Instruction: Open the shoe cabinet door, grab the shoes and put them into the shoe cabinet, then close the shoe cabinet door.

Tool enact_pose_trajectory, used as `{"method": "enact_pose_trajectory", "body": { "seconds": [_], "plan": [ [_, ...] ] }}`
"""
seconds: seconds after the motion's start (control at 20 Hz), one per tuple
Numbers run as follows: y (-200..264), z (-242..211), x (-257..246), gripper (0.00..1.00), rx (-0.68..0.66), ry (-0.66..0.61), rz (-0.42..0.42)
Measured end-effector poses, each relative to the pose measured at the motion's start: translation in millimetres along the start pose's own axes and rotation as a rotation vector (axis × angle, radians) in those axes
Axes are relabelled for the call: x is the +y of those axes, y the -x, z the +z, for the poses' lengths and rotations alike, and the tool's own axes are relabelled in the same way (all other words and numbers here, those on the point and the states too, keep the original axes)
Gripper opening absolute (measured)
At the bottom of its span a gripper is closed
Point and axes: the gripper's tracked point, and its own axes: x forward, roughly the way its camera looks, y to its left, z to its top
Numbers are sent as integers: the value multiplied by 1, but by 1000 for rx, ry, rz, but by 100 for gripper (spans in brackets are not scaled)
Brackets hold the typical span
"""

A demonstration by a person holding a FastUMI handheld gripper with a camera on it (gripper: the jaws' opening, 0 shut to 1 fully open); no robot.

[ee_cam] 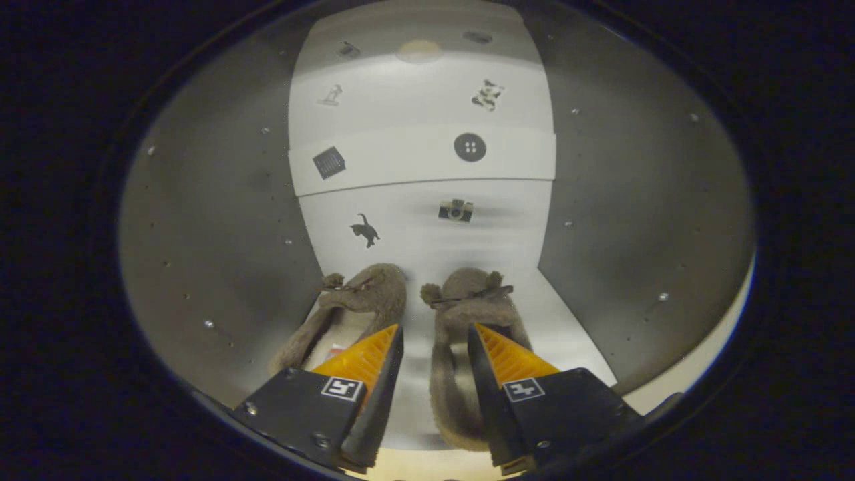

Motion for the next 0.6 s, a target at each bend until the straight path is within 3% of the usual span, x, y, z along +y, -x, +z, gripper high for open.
{"method": "enact_pose_trajectory", "body": {
  "seconds": [0.2,0.6],
  "plan": [
    [57,-13,4,78,-57,33,13],
    [196,-60,24,79,-144,93,72]
  ]
}}
